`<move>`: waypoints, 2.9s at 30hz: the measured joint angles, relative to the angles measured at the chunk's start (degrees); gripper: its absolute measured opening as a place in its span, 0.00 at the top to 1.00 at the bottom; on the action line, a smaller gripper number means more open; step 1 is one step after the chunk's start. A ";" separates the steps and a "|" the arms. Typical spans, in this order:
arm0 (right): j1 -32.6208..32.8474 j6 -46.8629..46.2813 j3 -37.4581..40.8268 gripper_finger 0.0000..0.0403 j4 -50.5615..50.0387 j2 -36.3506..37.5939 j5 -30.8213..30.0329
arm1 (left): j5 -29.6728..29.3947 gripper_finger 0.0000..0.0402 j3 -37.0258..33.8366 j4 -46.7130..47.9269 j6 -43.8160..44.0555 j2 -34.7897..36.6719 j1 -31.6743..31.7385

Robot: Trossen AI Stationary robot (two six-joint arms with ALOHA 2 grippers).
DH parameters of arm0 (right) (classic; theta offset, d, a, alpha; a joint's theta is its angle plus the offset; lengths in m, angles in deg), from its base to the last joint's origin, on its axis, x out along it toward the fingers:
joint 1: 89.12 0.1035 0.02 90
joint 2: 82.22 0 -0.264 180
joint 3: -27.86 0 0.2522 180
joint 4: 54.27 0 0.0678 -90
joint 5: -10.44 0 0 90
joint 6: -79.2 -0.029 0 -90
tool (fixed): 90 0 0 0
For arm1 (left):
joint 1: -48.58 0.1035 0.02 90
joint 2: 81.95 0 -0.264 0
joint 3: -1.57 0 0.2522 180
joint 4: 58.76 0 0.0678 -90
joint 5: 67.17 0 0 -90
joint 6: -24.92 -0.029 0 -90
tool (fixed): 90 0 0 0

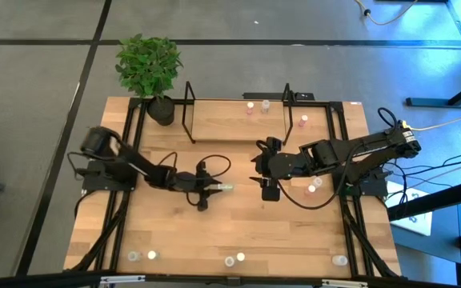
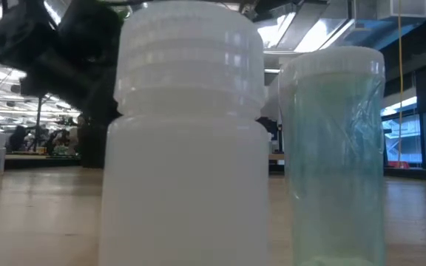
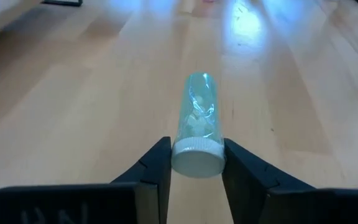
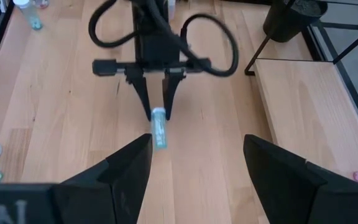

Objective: Pick and place medicine bottles onto shelf by color
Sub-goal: Put the top blue medicine bottle on the shelf

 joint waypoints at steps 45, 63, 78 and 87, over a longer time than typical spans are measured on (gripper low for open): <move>-0.17 1.63 0.04 0.37 0.66 0.04 -0.40 | -0.41 0.75 68.98 116.69 -20.80 2.03 22.11; -0.14 1.39 0.04 0.37 -3.00 0.04 -1.49 | 4.56 0.75 71.37 129.58 -19.12 -14.65 17.75; 0.00 -1.34 0.04 0.37 -6.83 1.30 -1.50 | 6.22 0.75 71.34 125.05 -20.71 -23.56 12.63; 0.02 -1.49 0.04 0.37 -6.27 1.20 -1.44 | 6.23 0.75 71.34 122.62 -21.67 -25.01 11.93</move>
